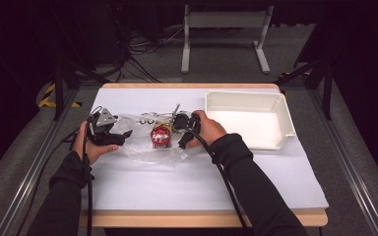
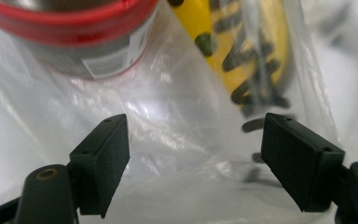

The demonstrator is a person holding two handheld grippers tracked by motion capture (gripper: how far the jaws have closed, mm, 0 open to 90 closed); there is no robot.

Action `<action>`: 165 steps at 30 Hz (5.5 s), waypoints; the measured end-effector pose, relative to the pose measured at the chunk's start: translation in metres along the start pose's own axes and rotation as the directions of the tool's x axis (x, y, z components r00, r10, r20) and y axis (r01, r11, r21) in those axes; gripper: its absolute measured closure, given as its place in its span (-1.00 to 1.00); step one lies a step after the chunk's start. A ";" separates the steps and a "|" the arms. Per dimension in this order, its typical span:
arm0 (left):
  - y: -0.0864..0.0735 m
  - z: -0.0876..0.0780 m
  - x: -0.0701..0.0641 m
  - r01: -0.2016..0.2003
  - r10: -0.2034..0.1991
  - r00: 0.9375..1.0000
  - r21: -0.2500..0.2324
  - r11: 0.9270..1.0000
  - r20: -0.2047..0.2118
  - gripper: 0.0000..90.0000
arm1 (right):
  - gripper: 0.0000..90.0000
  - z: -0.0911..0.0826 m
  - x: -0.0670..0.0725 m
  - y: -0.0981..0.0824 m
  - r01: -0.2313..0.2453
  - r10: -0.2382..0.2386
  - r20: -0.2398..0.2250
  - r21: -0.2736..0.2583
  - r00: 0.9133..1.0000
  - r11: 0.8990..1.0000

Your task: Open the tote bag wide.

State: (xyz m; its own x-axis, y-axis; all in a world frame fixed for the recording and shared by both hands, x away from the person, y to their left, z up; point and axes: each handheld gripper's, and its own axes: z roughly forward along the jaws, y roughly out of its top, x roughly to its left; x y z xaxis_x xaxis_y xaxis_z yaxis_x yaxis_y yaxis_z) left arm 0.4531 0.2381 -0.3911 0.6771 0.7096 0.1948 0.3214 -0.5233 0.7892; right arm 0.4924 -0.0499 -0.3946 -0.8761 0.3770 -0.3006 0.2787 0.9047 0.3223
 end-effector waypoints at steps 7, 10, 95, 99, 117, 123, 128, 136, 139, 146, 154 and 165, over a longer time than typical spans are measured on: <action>0.012 -0.024 -0.002 -0.023 0.023 1.000 -0.078 0.997 -0.001 -0.57 | -0.43 -0.016 -0.004 -0.002 -0.015 0.017 0.023 -0.096 1.000 0.995; 0.013 -0.032 0.001 -0.009 0.011 1.000 -0.111 0.994 0.017 -0.60 | -0.37 -0.021 -0.006 -0.004 -0.030 0.034 0.028 -0.128 0.999 0.991; -0.003 -0.044 -0.002 -0.018 0.023 0.994 -0.044 0.999 0.108 -0.81 | -0.48 -0.041 -0.007 -0.024 -0.080 0.066 -0.062 -0.265 0.996 0.961; -0.013 -0.055 -0.011 -0.027 0.033 0.995 -0.064 0.998 0.093 -0.81 | -0.48 -0.050 -0.009 -0.030 -0.102 0.077 -0.089 -0.314 0.993 0.944; -0.076 -0.062 -0.069 0.056 -0.049 0.997 -0.110 0.992 0.061 -0.84 | -0.27 -0.060 0.006 -0.009 -0.068 0.040 -0.087 -0.349 0.995 0.935; -0.093 -0.057 -0.081 0.062 -0.057 0.997 -0.090 0.994 0.057 -0.85 | -0.30 -0.054 0.015 0.007 -0.053 0.015 -0.109 -0.355 0.994 0.933; -0.099 -0.052 -0.081 0.074 -0.069 0.995 -0.077 0.994 0.070 -0.85 | -0.35 -0.043 0.022 0.019 -0.061 0.019 -0.128 -0.330 0.992 0.942; -0.100 -0.052 -0.077 0.092 -0.086 0.993 -0.078 0.993 0.087 -0.85 | -0.44 -0.026 0.024 0.031 -0.082 0.040 -0.148 -0.285 0.988 0.955; -0.100 -0.051 -0.078 0.089 -0.082 0.993 -0.074 0.993 0.085 -0.85 | -0.52 -0.022 0.022 0.035 -0.098 0.055 -0.166 -0.264 0.985 0.960; -0.100 -0.051 -0.078 0.088 -0.081 0.992 -0.071 0.994 0.094 -0.85 | -0.54 -0.010 0.026 0.040 -0.090 0.055 -0.174 -0.201 0.983 0.975; -0.100 -0.051 -0.077 0.085 -0.078 0.992 -0.069 0.994 0.099 -0.85 | -0.50 -0.004 0.026 0.041 -0.101 0.065 -0.182 -0.192 0.981 0.976; -0.100 -0.051 -0.077 0.091 -0.083 0.991 -0.070 0.993 0.105 -0.85 | -0.50 -0.012 0.025 0.035 -0.104 0.064 -0.172 -0.231 0.983 0.967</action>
State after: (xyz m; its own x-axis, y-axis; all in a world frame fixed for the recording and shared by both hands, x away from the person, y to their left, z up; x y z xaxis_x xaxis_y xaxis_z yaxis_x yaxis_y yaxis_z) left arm 0.3352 0.2593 -0.4555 0.7137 0.6973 0.0662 0.3347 -0.4226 0.8423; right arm 0.4759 -0.0115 -0.3800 -0.9110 0.3946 -0.1201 0.2697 0.7902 0.5503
